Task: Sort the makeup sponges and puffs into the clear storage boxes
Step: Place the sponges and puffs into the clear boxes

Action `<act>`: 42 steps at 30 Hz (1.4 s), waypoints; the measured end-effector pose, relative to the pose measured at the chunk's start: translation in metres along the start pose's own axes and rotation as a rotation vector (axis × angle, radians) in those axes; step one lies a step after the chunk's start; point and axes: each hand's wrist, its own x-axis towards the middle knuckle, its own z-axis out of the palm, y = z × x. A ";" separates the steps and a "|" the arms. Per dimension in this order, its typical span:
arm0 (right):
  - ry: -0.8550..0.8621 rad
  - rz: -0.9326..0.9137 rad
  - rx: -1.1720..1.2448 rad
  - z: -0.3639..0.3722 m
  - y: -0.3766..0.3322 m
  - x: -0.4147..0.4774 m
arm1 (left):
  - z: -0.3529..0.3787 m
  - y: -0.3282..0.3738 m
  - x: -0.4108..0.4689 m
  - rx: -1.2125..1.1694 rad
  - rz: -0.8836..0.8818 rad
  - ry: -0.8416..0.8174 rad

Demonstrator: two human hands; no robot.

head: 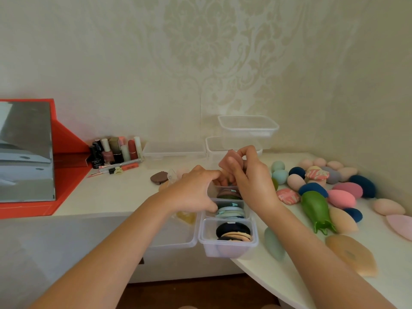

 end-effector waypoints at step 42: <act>-0.694 -0.120 -0.969 -0.006 -0.030 0.054 | 0.011 -0.009 0.000 0.116 0.072 0.090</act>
